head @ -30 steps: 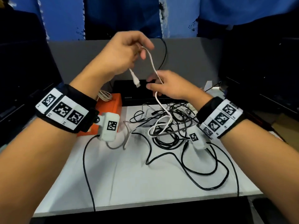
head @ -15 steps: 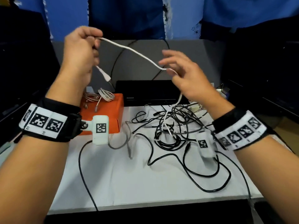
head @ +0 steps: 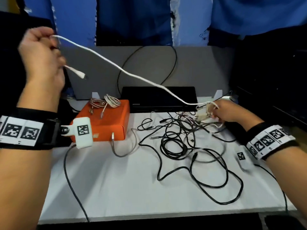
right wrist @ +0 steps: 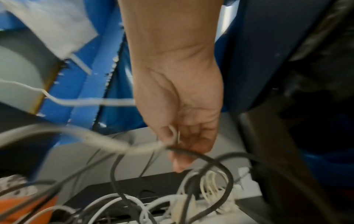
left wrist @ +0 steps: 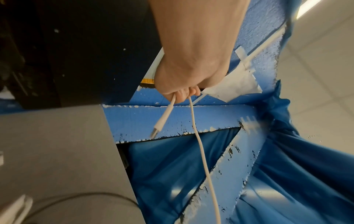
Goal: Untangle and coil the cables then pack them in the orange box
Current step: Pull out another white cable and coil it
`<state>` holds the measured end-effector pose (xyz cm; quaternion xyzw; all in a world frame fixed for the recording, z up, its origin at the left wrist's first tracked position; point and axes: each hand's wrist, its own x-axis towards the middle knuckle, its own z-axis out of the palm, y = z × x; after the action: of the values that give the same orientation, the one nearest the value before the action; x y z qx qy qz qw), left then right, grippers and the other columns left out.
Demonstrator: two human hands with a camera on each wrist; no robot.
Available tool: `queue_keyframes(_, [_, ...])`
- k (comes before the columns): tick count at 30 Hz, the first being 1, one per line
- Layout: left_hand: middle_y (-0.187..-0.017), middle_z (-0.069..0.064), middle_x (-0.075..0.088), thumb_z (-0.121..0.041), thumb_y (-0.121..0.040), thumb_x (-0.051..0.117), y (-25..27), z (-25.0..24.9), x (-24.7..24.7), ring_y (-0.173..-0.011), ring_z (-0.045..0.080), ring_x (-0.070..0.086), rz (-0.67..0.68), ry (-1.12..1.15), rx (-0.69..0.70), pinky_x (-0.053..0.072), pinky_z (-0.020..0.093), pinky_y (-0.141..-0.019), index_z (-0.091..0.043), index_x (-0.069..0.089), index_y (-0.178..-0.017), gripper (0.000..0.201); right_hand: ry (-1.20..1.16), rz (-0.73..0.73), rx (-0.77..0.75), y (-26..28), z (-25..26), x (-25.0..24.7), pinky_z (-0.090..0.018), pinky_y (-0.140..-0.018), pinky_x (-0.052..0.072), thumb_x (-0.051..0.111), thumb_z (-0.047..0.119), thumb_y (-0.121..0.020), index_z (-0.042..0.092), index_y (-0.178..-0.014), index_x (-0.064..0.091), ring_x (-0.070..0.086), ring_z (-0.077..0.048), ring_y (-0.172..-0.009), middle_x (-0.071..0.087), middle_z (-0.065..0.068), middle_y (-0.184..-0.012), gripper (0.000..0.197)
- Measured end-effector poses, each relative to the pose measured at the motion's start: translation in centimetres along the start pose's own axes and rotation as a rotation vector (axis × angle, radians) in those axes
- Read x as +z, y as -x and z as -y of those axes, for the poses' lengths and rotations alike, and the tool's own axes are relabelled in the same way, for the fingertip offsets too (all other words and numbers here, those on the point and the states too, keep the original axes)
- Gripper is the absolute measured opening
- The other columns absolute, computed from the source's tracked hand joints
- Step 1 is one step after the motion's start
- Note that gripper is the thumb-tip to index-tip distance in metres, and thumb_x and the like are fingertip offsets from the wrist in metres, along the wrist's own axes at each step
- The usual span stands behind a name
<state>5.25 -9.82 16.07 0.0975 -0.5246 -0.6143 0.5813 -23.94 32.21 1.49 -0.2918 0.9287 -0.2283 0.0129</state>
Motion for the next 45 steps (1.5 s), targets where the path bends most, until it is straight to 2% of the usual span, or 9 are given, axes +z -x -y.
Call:
queue_keyframes(4, [-0.067,-0.010,0.049,-0.001,-0.094,0.034,0.4,0.1,-1.4,-0.049,0.005,0.028,0.053,-0.019,0.032,0.018,0.020,-0.044,-0.022,0.055,-0.096,0.030,-0.032,-0.220,0.089,0.1,-2.7,-0.4,-0.030,-0.064,0.045,0.054,0.026,-0.107,0.008,-0.086,0.073,0.067,-0.025,-0.071,0.072,-0.009,-0.072,0.033])
queue_keyframes(8, [-0.069,-0.009,0.049,-0.003,-0.096,0.033,0.5,1.3,-2.6,-0.049,0.005,0.029,0.025,0.011,0.040,0.019,0.020,-0.044,-0.022,0.056,-0.097,0.030,-0.746,-0.490,0.166,-0.3,-2.1,-2.3,-0.020,-0.041,0.046,0.050,0.035,-0.108,0.013,-0.081,0.067,0.059,-0.017,-0.039,0.053,0.001,-0.044,0.039])
queue_keyframes(14, [-0.074,-0.011,0.053,-0.012,-0.096,0.037,-0.7,1.2,-4.1,-0.052,0.005,0.030,0.015,-0.028,0.080,0.019,0.021,-0.045,-0.020,0.055,-0.107,0.023,-0.524,-0.296,0.221,-0.7,-2.7,-3.2,-0.027,-0.049,0.036,0.054,0.038,-0.106,-0.003,-0.087,0.071,0.045,-0.023,-0.045,0.050,-0.007,-0.050,0.049])
queue_keyframes(18, [-0.073,-0.009,0.057,-0.008,-0.095,0.041,2.0,0.4,-2.0,-0.047,0.006,0.031,0.141,-0.166,0.063,0.021,0.022,-0.043,-0.025,0.063,-0.099,0.028,-0.887,-0.218,0.181,-0.7,1.0,-4.1,-0.019,-0.040,0.020,0.036,0.053,-0.109,0.012,-0.081,0.062,0.024,-0.009,-0.035,0.031,0.008,-0.045,0.056])
queue_keyframes(23, [-0.088,-0.005,0.068,-0.010,-0.103,0.041,6.0,1.3,0.2,-0.053,0.008,0.046,0.418,-0.234,-0.042,0.034,0.021,-0.046,-0.019,0.068,-0.121,0.033,-0.323,-0.388,-0.088,-0.8,5.3,-4.7,-0.028,-0.056,0.039,0.049,0.039,-0.108,0.017,-0.090,0.071,0.051,-0.018,-0.061,0.061,-0.005,-0.071,0.036])
queue_keyframes(26, [-0.106,-0.002,0.072,-0.015,-0.108,0.040,7.8,1.2,0.4,-0.060,0.010,0.055,0.484,-0.191,-0.068,0.045,0.023,-0.054,-0.020,0.066,-0.128,0.033,-0.424,-0.515,-0.104,-1.0,7.5,-5.7,-0.029,-0.063,0.041,0.040,0.050,-0.108,0.019,-0.094,0.069,0.056,-0.018,-0.070,0.061,-0.004,-0.077,0.045])
queue_keyframes(32, [-0.122,-0.002,0.072,-0.026,-0.108,0.047,9.8,1.9,0.5,-0.056,0.012,0.048,0.505,-0.285,-0.063,0.045,0.027,-0.056,-0.021,0.066,-0.130,0.030,-0.960,-0.036,-0.005,0.6,12.3,-7.4,-0.019,-0.038,0.032,0.004,0.081,-0.094,0.008,-0.095,0.069,0.039,-0.020,-0.029,0.052,-0.013,-0.053,0.098])
queue_keyframes(39, [-0.122,-0.006,0.072,-0.030,-0.107,0.050,11.6,1.7,2.2,-0.056,0.015,0.047,0.641,-0.387,-0.029,0.045,0.026,-0.059,-0.022,0.069,-0.126,0.028,-1.251,-0.008,-0.331,2.5,16.8,-7.8,-0.030,-0.050,0.006,0.000,0.076,-0.097,0.011,-0.090,0.065,0.016,-0.014,-0.039,0.034,-0.003,-0.052,0.093])
queue_keyframes(45, [-0.115,-0.008,0.075,-0.019,-0.106,0.052,12.6,1.5,3.0,-0.051,0.015,0.046,0.766,-0.516,0.012,0.043,0.022,-0.053,-0.024,0.072,-0.119,0.024,-0.515,-0.135,-0.379,2.6,17.7,-7.3,-0.023,-0.047,0.030,0.034,0.063,-0.106,0.012,-0.098,0.072,0.038,-0.013,-0.047,0.049,0.002,-0.060,0.064])
